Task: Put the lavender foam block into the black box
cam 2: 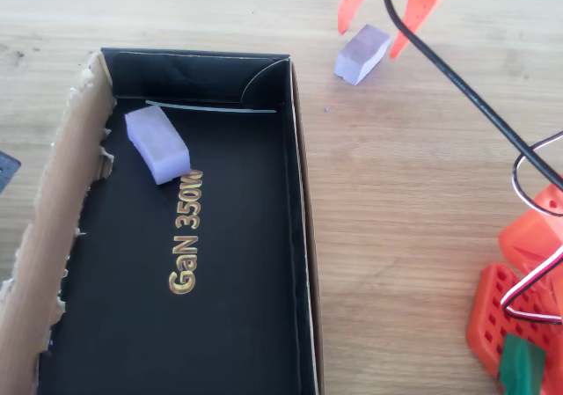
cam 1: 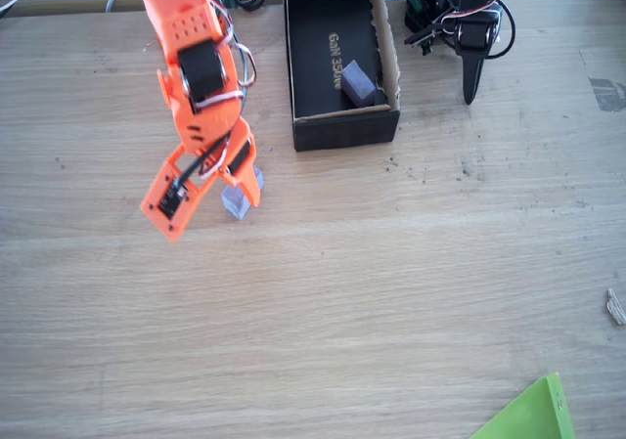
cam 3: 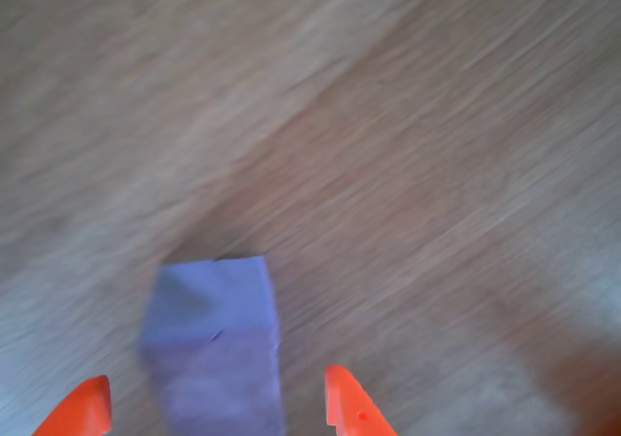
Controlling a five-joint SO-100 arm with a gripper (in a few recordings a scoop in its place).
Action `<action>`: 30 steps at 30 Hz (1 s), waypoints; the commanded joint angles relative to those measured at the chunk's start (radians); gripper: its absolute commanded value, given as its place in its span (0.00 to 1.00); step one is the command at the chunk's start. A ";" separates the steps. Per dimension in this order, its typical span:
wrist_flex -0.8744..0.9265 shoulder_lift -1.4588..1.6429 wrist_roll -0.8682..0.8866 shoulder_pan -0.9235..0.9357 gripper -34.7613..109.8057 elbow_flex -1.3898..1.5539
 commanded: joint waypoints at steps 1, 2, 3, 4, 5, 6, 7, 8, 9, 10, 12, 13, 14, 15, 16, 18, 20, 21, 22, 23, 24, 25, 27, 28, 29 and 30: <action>0.005 0.025 0.020 -0.003 0.44 -0.037; 0.002 0.021 0.021 -0.005 0.44 -0.037; -0.002 0.017 0.025 -0.006 0.44 -0.037; -0.005 0.014 0.028 -0.006 0.43 -0.037; -0.012 0.008 0.026 -0.006 0.42 -0.037; -0.020 0.002 0.025 -0.008 0.40 -0.037; -0.028 -0.003 0.021 -0.008 0.36 -0.037; -0.034 -0.009 0.021 -0.008 0.32 -0.037; -0.035 -0.014 0.020 -0.008 0.29 -0.037; -0.038 -0.017 0.020 -0.006 0.27 -0.038; -0.040 -0.021 0.018 -0.005 0.24 -0.043; -0.040 -0.025 0.015 -0.005 0.24 -0.046; -0.041 -0.026 0.012 -0.003 0.24 -0.046; -0.043 -0.028 0.012 -0.003 0.24 -0.048; -0.044 -0.028 0.011 -0.002 0.24 -0.049; -0.044 -0.028 0.008 -0.002 0.24 -0.049; -0.035 -0.020 0.003 -0.003 0.24 -0.049; -0.029 -0.011 -0.005 -0.005 0.24 -0.049; -0.020 0.009 -0.017 -0.008 0.24 -0.049; -0.006 0.035 -0.034 -0.009 0.24 -0.049; 0.012 0.071 -0.052 -0.011 0.24 -0.049; 0.034 0.110 -0.074 -0.014 0.24 -0.049; 0.080 0.198 -0.123 -0.020 0.24 -0.048; 0.084 0.255 -0.149 -0.026 0.24 -0.026; 0.084 0.308 -0.172 -0.031 0.24 -0.002; 0.084 0.357 -0.190 -0.037 0.24 0.020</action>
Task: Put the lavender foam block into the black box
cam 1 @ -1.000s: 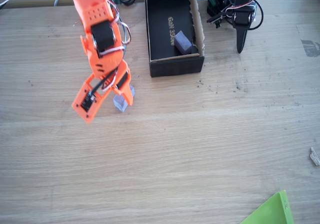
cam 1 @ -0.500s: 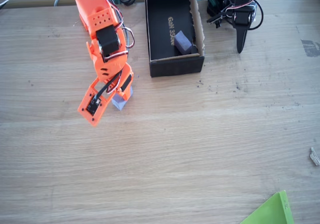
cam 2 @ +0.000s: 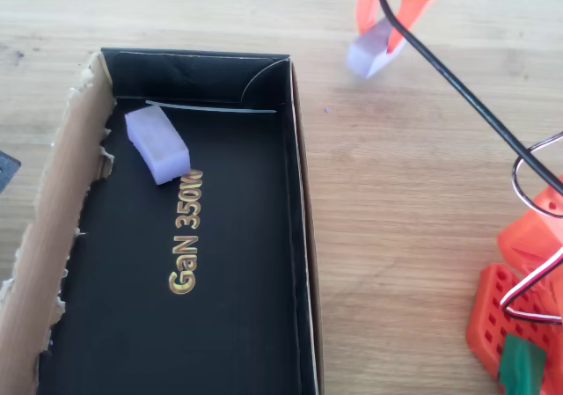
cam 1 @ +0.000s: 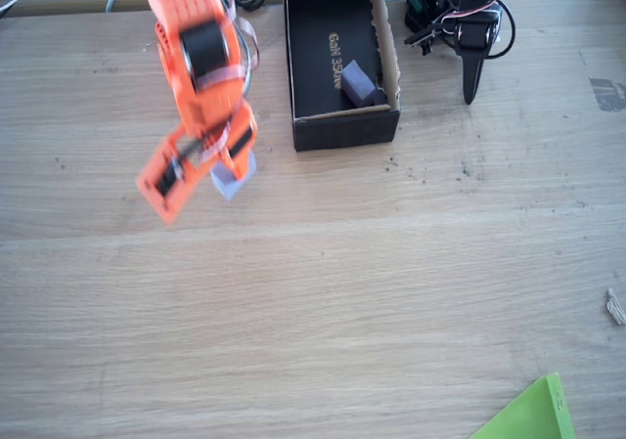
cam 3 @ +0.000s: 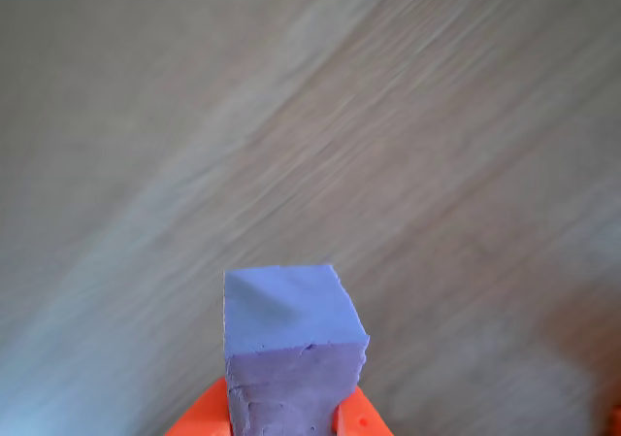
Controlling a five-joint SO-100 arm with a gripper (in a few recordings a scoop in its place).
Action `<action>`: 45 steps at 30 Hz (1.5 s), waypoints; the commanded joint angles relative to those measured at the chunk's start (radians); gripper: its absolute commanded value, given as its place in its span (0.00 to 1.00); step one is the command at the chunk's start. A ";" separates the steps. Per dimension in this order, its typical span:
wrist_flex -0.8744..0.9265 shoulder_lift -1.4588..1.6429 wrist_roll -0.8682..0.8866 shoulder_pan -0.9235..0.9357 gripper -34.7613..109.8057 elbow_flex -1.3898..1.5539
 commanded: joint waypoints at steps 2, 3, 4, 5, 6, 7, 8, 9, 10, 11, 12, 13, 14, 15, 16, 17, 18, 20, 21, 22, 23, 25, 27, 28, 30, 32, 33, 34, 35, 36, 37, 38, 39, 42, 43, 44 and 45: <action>0.021 0.281 -0.058 -0.014 0.24 0.074; 0.021 0.318 -0.061 -0.021 0.24 0.089; 0.021 0.350 -0.066 -0.031 0.24 0.107; 0.021 0.380 -0.061 -0.037 0.24 0.129; 0.021 0.410 -0.057 -0.046 0.24 0.149; 0.020 0.436 -0.057 -0.057 0.24 0.163; 0.020 0.459 -0.057 -0.067 0.24 0.173; 0.020 0.486 -0.063 -0.078 0.24 0.187; 0.015 0.517 -0.072 -0.091 0.24 0.204; 0.015 0.546 -0.078 -0.112 0.24 0.213; 0.011 0.571 -0.095 -0.137 0.24 0.224; -0.006 0.598 -0.117 -0.164 0.24 0.242; -0.020 0.620 -0.123 -0.195 0.24 0.261; -0.034 0.637 -0.141 -0.235 0.24 0.278; -0.060 0.653 -0.163 -0.275 0.24 0.301; -0.083 0.664 -0.176 -0.313 0.24 0.319; -0.098 0.664 -0.198 -0.353 0.24 0.328; -0.140 0.652 -0.245 -0.426 0.24 0.339; -0.156 0.638 -0.278 -0.459 0.24 0.339; -0.173 0.620 -0.316 -0.492 0.24 0.333; -0.179 0.594 -0.337 -0.518 0.24 0.321; -0.204 0.543 -0.385 -0.548 0.24 0.307; -0.224 0.469 -0.428 -0.569 0.24 0.267; -0.229 0.425 -0.445 -0.577 0.24 0.233; -0.213 0.324 -0.486 -0.594 0.24 0.133; -0.161 0.206 -0.495 -0.607 0.24 -0.003; -0.140 0.146 -0.492 -0.611 0.24 -0.072; -0.109 0.086 -0.480 -0.614 0.24 -0.144; -0.089 0.035 -0.462 -0.615 0.24 -0.201; -0.080 -0.002 -0.449 -0.617 0.24 -0.239; -0.075 -0.026 -0.443 -0.621 0.24 -0.262; -0.075 -0.034 -0.434 -0.626 0.24 -0.265; -0.077 -0.038 -0.428 -0.630 0.25 -0.265; -0.075 -0.035 -0.419 -0.643 0.26 -0.265; -0.072 -0.026 -0.413 -0.644 0.26 -0.262; -0.066 -0.015 -0.407 -0.646 0.25 -0.259; -0.054 -0.006 -0.396 -0.646 0.25 -0.259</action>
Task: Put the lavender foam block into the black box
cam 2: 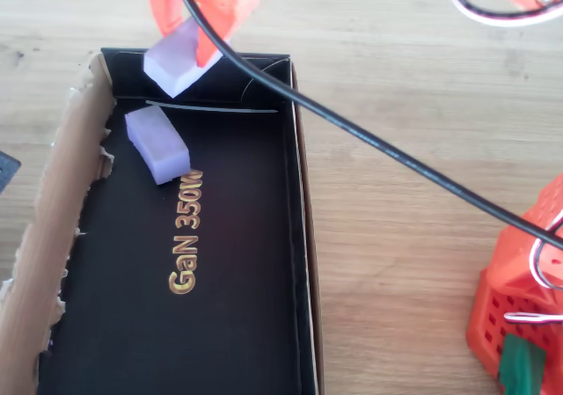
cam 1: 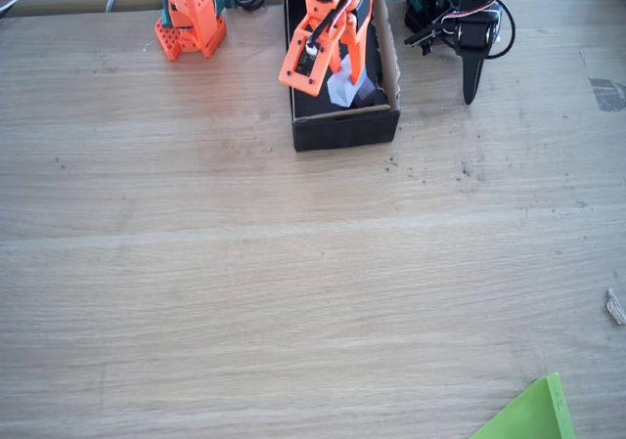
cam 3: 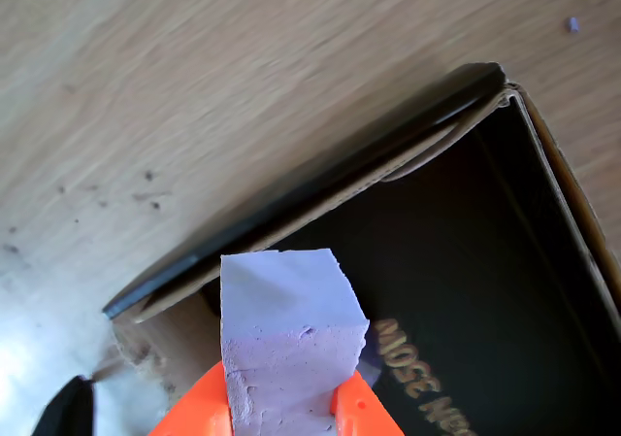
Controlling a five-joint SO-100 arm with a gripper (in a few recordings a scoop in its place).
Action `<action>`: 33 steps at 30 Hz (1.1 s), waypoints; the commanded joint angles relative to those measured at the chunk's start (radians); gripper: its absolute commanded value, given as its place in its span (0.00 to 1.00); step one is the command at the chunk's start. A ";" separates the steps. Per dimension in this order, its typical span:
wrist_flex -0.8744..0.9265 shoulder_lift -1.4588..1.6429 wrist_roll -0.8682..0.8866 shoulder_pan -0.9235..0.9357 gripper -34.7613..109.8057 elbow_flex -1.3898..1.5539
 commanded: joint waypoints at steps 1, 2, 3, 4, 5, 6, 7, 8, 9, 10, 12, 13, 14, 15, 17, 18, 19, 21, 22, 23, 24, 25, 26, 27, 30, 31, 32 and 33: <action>0.037 0.060 0.028 0.000 0.24 -0.048; 0.041 0.067 0.040 0.000 0.24 -0.048; 0.046 0.071 0.064 0.002 0.24 -0.048; 0.055 0.072 0.092 0.005 0.24 -0.048; 0.061 0.072 0.106 0.005 0.24 -0.048; 0.071 0.074 0.109 0.003 0.24 -0.048; 0.083 0.083 0.106 0.000 0.24 -0.048; 0.092 0.092 0.086 -0.006 0.24 -0.048; 0.098 0.109 0.061 -0.012 0.24 -0.043; 0.100 0.140 0.048 -0.020 0.24 -0.026; 0.100 0.193 0.049 -0.035 0.24 0.011; 0.100 0.215 0.058 -0.043 0.24 0.029; 0.100 0.230 0.064 -0.048 0.24 0.044; 0.100 0.244 0.069 -0.054 0.24 0.057; 0.100 0.276 0.071 -0.066 0.24 0.086; 0.100 0.291 0.067 -0.072 0.24 0.098; 0.100 0.302 0.058 -0.080 0.24 0.107; 0.100 0.314 0.043 -0.095 0.24 0.123; 0.100 0.316 0.037 -0.103 0.24 0.124; 0.100 0.316 0.035 -0.109 0.24 0.126; 0.100 0.313 0.032 -0.115 0.24 0.126; 0.100 0.307 0.028 -0.123 0.24 0.126; 0.100 0.302 0.026 -0.132 0.24 0.126; 0.098 0.299 0.025 -0.141 0.24 0.126; 0.095 0.296 0.015 -0.158 0.25 0.126; 0.094 0.296 0.014 -0.160 0.26 0.126; 0.094 0.296 0.012 -0.160 0.28 0.126; 0.095 0.298 0.011 -0.160 0.31 0.126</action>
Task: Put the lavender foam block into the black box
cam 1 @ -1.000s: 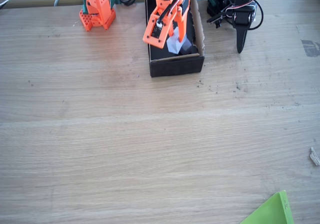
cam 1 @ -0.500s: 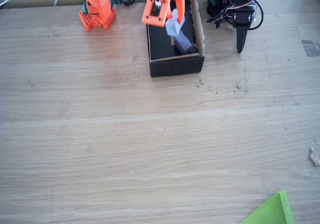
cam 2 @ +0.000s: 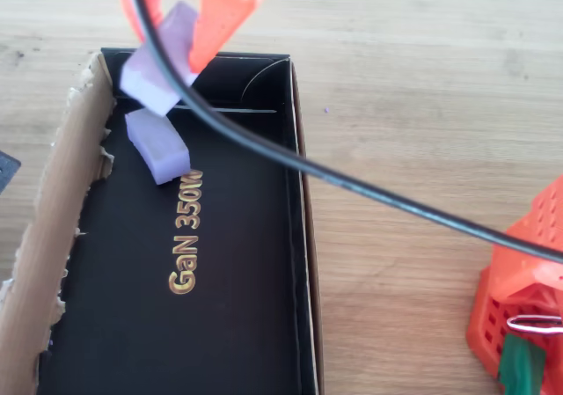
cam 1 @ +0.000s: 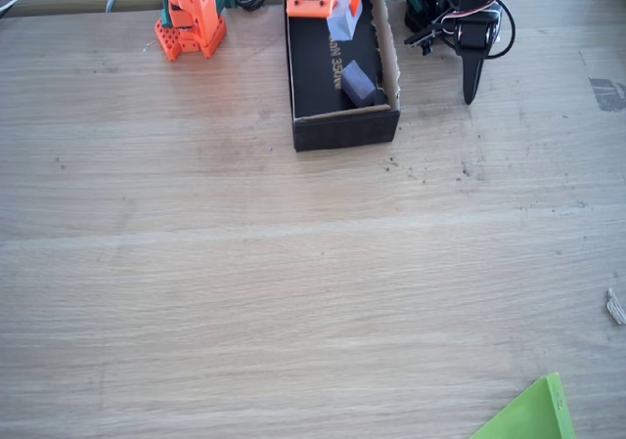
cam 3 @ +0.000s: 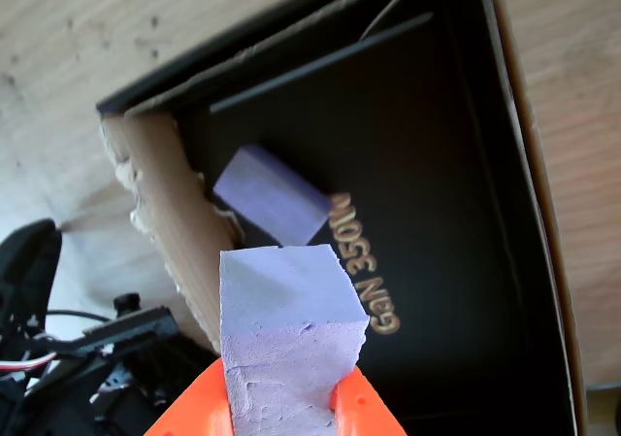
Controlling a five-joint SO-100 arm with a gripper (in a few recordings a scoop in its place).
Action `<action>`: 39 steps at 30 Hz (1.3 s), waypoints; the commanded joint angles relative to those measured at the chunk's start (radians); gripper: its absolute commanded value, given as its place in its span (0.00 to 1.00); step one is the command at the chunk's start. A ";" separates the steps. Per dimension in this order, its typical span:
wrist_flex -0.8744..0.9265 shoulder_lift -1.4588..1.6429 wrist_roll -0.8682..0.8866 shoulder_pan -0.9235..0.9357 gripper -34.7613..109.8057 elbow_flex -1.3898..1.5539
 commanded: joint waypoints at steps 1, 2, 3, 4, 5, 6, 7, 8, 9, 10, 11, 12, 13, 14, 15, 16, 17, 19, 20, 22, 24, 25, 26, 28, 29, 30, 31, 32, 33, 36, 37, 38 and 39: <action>0.006 0.051 -0.028 0.008 0.37 0.006; 0.009 0.051 -0.037 0.006 0.42 0.008; 0.009 0.052 -0.040 0.005 0.44 0.009; 0.009 0.055 -0.046 0.000 0.46 0.012; 0.009 0.058 -0.049 -0.002 0.48 0.015; 0.009 0.060 -0.051 -0.002 0.48 0.020; 0.009 0.061 -0.055 -0.002 0.49 0.020; 0.008 0.064 -0.054 -0.002 0.49 0.023; 0.008 0.067 -0.052 -0.002 0.49 0.025; 0.008 0.072 -0.052 0.000 0.49 0.025; 0.008 0.080 -0.051 0.003 0.49 0.031; 0.008 0.094 -0.048 0.006 0.49 0.038; 0.005 0.107 -0.046 0.011 0.49 0.051; 0.002 0.126 -0.043 0.017 0.49 0.066; -0.005 0.149 -0.032 0.025 0.49 0.087; -0.015 0.181 -0.017 0.034 0.49 0.117; -0.028 0.215 -0.003 0.048 0.48 0.149; -0.052 0.290 0.038 0.100 0.47 0.227; -0.069 0.327 0.048 0.137 0.46 0.268; -0.107 0.433 0.107 0.239 0.39 0.385; -0.172 0.561 0.103 0.334 0.26 0.525; -0.204 0.640 0.114 0.390 0.24 0.607; -0.242 0.730 0.126 0.454 0.24 0.703; -0.299 0.893 0.166 0.623 0.24 0.888; -0.321 0.957 0.184 0.712 0.24 0.965; -0.341 1.022 0.210 0.799 0.24 1.040; -0.373 1.086 0.222 0.876 0.24 1.117; -0.397 1.137 0.229 0.948 0.24 1.178; -0.420 1.173 0.245 1.017 0.24 1.227; -0.515 1.161 0.307 1.154 0.24 1.292; -0.555 1.157 0.302 1.166 0.24 1.308; -0.600 1.163 0.296 1.177 0.24 1.327; -0.650 1.177 0.278 1.183 0.24 1.359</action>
